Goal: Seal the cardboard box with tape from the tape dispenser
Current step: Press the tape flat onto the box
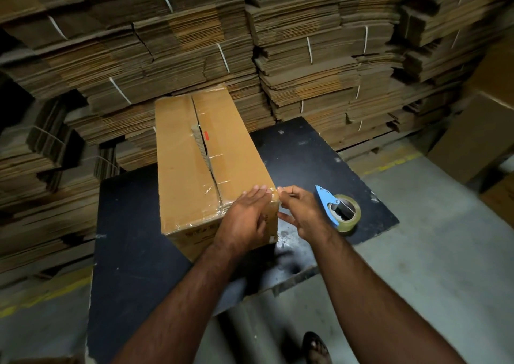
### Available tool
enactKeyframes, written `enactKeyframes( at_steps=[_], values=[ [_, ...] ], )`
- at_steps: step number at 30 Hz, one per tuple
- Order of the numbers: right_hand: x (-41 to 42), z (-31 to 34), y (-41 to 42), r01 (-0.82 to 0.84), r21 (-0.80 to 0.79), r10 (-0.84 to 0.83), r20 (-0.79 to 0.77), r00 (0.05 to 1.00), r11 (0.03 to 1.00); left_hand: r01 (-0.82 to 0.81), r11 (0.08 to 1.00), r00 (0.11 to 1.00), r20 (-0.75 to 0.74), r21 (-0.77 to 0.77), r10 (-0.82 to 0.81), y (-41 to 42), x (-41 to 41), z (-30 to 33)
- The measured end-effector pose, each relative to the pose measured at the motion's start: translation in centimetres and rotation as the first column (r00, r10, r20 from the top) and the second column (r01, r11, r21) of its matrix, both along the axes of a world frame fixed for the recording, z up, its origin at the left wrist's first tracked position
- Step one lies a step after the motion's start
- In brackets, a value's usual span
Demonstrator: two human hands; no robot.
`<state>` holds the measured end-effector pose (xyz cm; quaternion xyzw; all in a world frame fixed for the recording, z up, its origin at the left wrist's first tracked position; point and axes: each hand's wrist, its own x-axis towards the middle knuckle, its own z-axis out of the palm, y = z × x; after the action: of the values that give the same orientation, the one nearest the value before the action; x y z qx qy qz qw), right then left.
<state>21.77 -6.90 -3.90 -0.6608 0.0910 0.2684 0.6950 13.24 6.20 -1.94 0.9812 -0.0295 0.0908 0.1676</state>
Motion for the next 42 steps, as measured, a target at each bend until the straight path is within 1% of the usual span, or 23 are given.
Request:
enactKeyframes(
  at_steps=[1,2,3,4,5,6,7,9,11,13,15,18,21,23,26,29,33,34,35,37,38,39,42],
  values=[
    [0.0,-0.1,-0.1,0.011,-0.057,-0.009,0.033,0.999,0.998,0.009,1.0,1.0,0.001,-0.002,-0.009,0.1,0.0,0.0],
    [0.0,-0.2,-0.4,0.043,-0.153,-0.027,0.105,0.994,0.987,0.017,1.0,1.0,-0.002,-0.006,-0.017,0.0,0.0,0.0],
    [-0.1,-0.1,-0.7,0.102,-0.253,-0.045,0.222,0.974,0.962,0.021,1.0,1.0,-0.008,-0.008,-0.022,0.0,0.0,0.0],
    [-0.4,0.1,-0.9,0.186,-0.314,-0.063,0.362,0.93,0.931,0.022,1.0,1.0,-0.016,-0.005,-0.022,0.0,0.1,0.1],
    [-0.9,0.4,-1.0,0.262,-0.322,-0.076,0.491,0.868,0.91,0.019,1.0,1.0,-0.023,-0.001,-0.019,0.0,0.2,0.1],
    [-1.6,0.9,-0.9,0.29,-0.302,-0.07,0.573,0.816,0.908,0.014,1.0,1.0,-0.026,0.005,-0.014,0.0,0.2,0.1],
    [-2.4,1.3,-0.5,0.258,-0.312,-0.024,0.595,0.804,0.914,0.011,1.0,1.0,-0.029,0.013,-0.011,0.0,0.2,0.1],
    [-3.6,1.6,0.7,0.099,-0.416,0.15,0.525,0.837,0.904,0.01,1.0,0.999,-0.05,0.017,-0.009,-0.1,0.0,0.2],
    [-3.3,1.7,1.6,-0.043,-0.517,0.292,0.411,0.864,0.855,0.003,1.0,0.998,-0.067,0.006,-0.003,-0.1,-0.1,0.3],
    [-1.8,2.3,1.3,-0.159,-0.525,0.355,0.299,0.886,0.836,0.003,1.0,0.998,-0.07,0.007,-0.002,0.0,-0.1,0.5],
    [-0.7,1.9,0.1,-0.223,-0.479,0.387,0.276,0.88,0.849,0.008,1.0,0.997,-0.078,-0.001,-0.008,0.0,0.0,0.6],
    [-1.2,-0.7,-1.3,-0.239,-0.368,0.391,0.424,0.817,0.899,0.009,1.0,0.997,-0.074,-0.027,-0.011,0.4,0.2,0.6],
    [-1.3,-3.8,-1.5,-0.205,-0.396,0.406,0.535,0.741,0.895,0.022,0.999,0.998,-0.066,-0.033,-0.024,0.8,0.3,0.1],
    [-1.0,-4.4,-1.1,-0.174,-0.384,0.382,0.575,0.724,0.907,0.021,0.999,0.998,-0.053,-0.033,-0.023,1.0,0.2,-0.2],
    [-1.1,-5.9,-0.6,-0.124,-0.394,0.364,0.624,0.691,0.911,0.011,0.999,1.0,-0.025,-0.039,-0.012,0.8,0.1,-0.3],
    [-1.3,-7.0,-0.1,-0.122,-0.413,0.376,0.62,0.689,0.903,0.012,0.999,1.0,-0.028,-0.041,-0.013,0.6,0.2,-0.4],
    [-1.7,-7.2,-0.8,-0.153,-0.55,0.506,0.577,0.641,0.821,0.042,0.996,0.995,-0.092,-0.08,-0.049,0.9,0.1,0.3],
    [-2.2,-6.5,-1.0,-0.138,-0.543,0.485,0.572,0.662,0.829,0.034,0.99,0.994,-0.098,-0.139,-0.048,1.0,0.0,0.5],
    [-3.0,-5.4,-1.0,-0.116,-0.472,0.403,0.569,0.717,0.874,0.014,0.976,0.994,-0.107,-0.216,-0.038,1.2,-0.1,0.7],
    [-4.6,-2.8,0.4,-0.036,-0.16,0.117,0.531,0.839,0.986,-0.01,0.939,0.991,-0.129,-0.342,-0.036,1.6,0.1,1.0],
    [-5.2,-1.7,1.7,0.017,-0.011,-0.01,0.469,0.883,1.0,-0.006,0.925,0.989,-0.14,-0.379,-0.051,2.0,0.1,1.1],
    [-5.6,-1.2,3.2,0.089,0.05,-0.102,0.409,0.907,0.995,0.002,0.916,0.987,-0.147,-0.401,-0.067,2.3,0.1,1.1],
    [-5.8,-3.6,6.6,0.228,0.049,-0.232,0.303,0.924,0.972,0.013,0.915,0.984,-0.156,-0.404,-0.083,3.4,-0.1,1.1]
  ],
)
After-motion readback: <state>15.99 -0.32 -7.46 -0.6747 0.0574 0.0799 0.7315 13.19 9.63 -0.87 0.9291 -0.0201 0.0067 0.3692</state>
